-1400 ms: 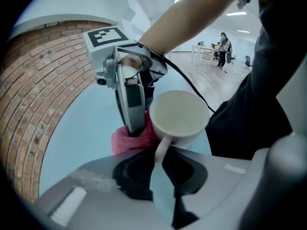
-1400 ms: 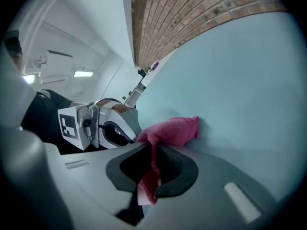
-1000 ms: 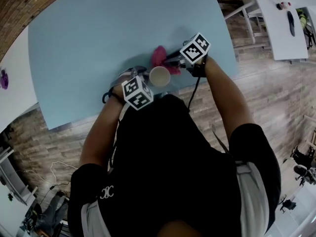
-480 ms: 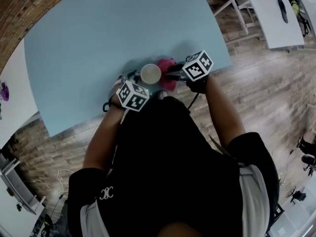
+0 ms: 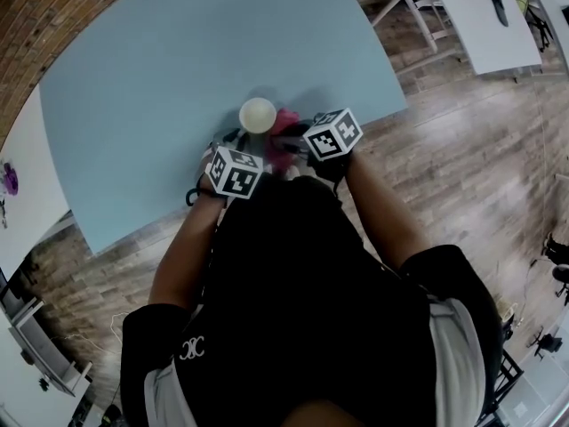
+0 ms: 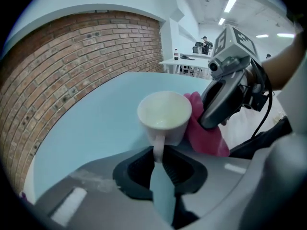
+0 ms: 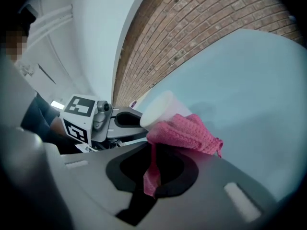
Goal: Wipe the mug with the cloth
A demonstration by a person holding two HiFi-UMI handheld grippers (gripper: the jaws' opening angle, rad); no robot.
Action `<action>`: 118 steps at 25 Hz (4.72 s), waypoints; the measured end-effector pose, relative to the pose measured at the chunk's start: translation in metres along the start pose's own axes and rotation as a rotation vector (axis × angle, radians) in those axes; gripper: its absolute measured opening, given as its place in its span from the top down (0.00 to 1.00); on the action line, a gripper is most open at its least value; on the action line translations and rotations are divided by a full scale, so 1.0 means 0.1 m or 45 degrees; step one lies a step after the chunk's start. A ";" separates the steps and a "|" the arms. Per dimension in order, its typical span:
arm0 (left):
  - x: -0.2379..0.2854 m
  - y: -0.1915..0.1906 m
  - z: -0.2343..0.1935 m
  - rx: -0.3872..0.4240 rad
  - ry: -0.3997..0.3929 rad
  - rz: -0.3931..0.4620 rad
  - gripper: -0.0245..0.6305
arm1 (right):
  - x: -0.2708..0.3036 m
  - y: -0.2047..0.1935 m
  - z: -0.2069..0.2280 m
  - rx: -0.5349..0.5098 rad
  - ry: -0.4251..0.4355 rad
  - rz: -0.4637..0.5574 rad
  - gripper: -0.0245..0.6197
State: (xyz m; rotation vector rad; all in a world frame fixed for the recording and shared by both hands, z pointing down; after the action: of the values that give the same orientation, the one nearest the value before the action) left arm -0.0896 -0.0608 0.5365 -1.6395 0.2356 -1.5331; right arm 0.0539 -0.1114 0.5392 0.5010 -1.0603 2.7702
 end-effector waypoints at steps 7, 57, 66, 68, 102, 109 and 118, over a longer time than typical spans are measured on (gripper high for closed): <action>0.01 0.06 0.15 -0.121 -0.140 -0.023 0.88 | 0.08 0.13 0.01 -0.041 -0.069 0.049 0.90; 0.27 0.15 -0.71 0.274 -0.693 0.219 0.38 | 0.33 0.29 -0.08 -0.196 -0.335 -0.026 0.90; 0.25 0.15 -0.53 0.009 -0.423 0.247 0.38 | -0.22 0.13 0.02 0.332 -0.625 0.289 0.90; 0.24 0.15 -0.47 -0.042 -0.369 0.247 0.38 | -0.24 0.09 -0.02 0.404 -0.635 0.307 0.90; 0.26 0.14 -0.38 -0.196 -0.225 0.206 0.39 | 0.14 0.35 -0.32 0.217 -0.867 -0.006 0.91; 0.24 0.13 -0.36 -0.172 -0.251 0.195 0.39 | 0.16 0.01 -0.10 0.437 -0.761 0.056 0.91; 0.21 0.16 -0.42 -0.154 -0.255 0.129 0.39 | 0.42 -0.14 0.09 0.404 -0.679 0.085 0.91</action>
State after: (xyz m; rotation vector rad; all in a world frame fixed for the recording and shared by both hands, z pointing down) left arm -0.1158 -0.1033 0.5358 -1.8340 0.3034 -1.2903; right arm 0.0204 -0.1065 0.5686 1.3230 -0.7117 2.9509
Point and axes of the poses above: the fingertips, and each gripper's own axes: x forward along the fingers, z to its right, y out of its top, the point moved 8 cm from there along -x, backward along the fingers, and after that the axes turned 12 degrees about z, right-handed, at the moved point
